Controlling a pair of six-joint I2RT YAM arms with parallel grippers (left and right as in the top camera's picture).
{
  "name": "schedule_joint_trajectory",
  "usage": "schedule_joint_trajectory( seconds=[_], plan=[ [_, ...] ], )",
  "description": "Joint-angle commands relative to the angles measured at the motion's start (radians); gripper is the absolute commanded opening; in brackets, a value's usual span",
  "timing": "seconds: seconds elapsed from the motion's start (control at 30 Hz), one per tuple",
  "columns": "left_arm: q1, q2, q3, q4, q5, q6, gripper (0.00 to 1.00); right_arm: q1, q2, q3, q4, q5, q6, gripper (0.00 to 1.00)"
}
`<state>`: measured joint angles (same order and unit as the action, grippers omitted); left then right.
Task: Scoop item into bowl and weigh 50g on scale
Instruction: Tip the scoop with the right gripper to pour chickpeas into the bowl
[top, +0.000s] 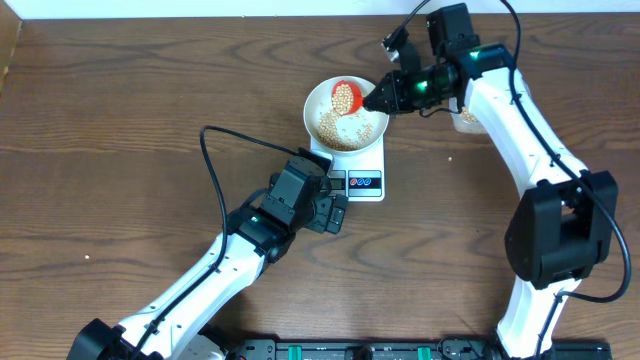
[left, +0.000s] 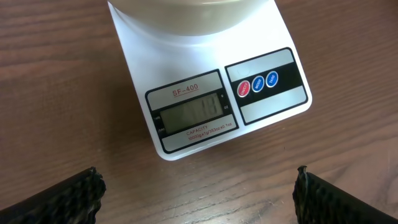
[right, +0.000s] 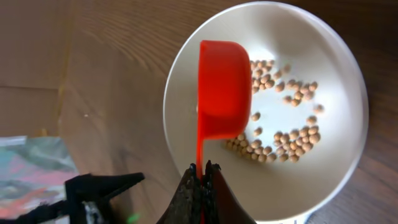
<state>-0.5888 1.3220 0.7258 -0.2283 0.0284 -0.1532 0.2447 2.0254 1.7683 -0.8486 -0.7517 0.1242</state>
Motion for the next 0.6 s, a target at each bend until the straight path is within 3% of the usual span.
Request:
schedule_joint_trajectory(
  seconds=[0.0,0.57],
  plan=[
    [0.005,-0.003,-0.004,-0.002,0.005,0.006,0.99,-0.023,-0.034,0.025,-0.01,-0.071,-0.017,0.01],
    [0.005,-0.003,-0.004,-0.002,0.005,0.007,0.99,-0.023,-0.034,0.025,-0.017,-0.071,-0.028,0.01]
  ],
)
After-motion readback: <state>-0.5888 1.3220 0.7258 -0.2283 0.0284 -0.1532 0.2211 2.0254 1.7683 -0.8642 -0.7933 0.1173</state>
